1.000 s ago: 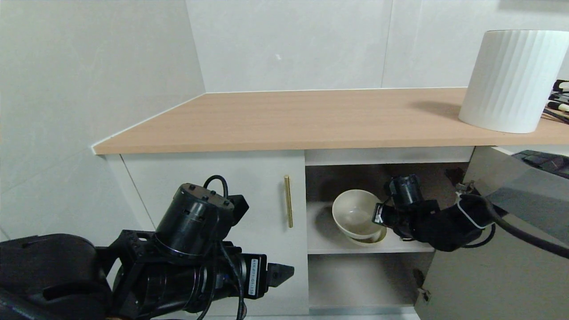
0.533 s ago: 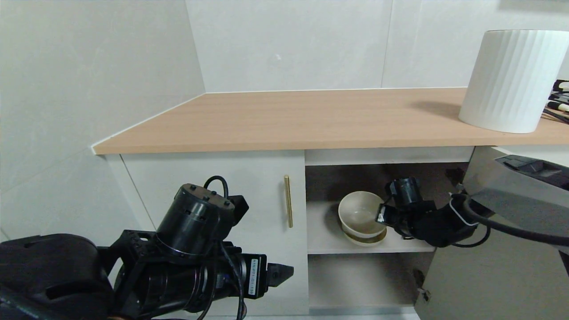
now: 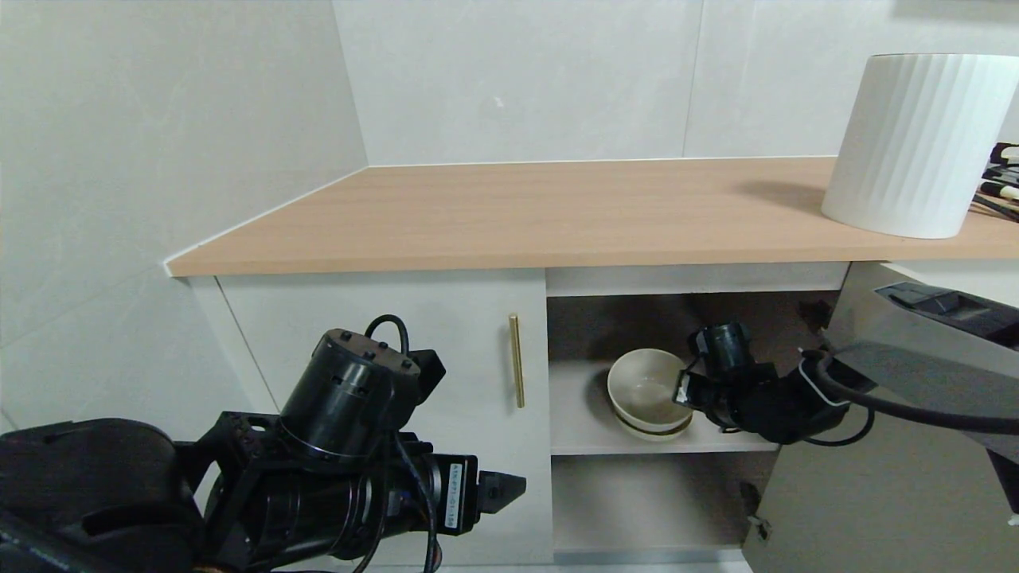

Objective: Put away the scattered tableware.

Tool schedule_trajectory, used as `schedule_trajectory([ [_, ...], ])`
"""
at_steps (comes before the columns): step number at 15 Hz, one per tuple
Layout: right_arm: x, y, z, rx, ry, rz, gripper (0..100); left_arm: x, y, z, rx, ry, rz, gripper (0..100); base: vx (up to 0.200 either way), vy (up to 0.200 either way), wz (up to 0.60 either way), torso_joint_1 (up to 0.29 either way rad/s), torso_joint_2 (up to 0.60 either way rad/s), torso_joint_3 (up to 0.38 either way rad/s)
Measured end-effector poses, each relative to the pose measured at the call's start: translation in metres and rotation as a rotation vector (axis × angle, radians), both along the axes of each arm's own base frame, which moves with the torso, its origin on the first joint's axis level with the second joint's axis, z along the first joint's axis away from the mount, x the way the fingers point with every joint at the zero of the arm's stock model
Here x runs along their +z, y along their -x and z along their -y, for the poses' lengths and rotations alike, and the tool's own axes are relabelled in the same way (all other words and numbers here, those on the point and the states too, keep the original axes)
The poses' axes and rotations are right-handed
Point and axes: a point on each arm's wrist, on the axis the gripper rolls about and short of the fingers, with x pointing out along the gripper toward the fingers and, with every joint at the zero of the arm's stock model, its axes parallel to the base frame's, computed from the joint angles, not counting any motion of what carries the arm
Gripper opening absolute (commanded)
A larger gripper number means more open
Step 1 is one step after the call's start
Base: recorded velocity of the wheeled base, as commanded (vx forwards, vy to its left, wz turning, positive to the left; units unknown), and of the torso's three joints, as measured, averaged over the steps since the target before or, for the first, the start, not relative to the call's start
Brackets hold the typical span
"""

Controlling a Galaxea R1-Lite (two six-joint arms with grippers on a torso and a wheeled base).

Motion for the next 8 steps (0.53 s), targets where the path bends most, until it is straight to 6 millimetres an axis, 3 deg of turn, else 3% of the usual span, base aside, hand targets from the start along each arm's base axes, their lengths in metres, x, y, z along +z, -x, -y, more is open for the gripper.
schedule_trajectory([
  [7, -0.0024, -0.0017, 0.0014, -0.006, 0.005, -0.012, 0, 0.0000, -0.0003, -0.0003, 0.001, 0.000, 0.000, 100, 0.000, 0.000, 0.00, 0.000, 0.00, 0.000],
  [8, -0.0023, -0.0021, 0.0017, -0.007, 0.004, -0.010, 100, 0.0000, -0.0003, -0.0003, 0.001, 0.000, 0.000, 100, 0.000, 0.000, 0.00, 0.000, 0.00, 0.000],
])
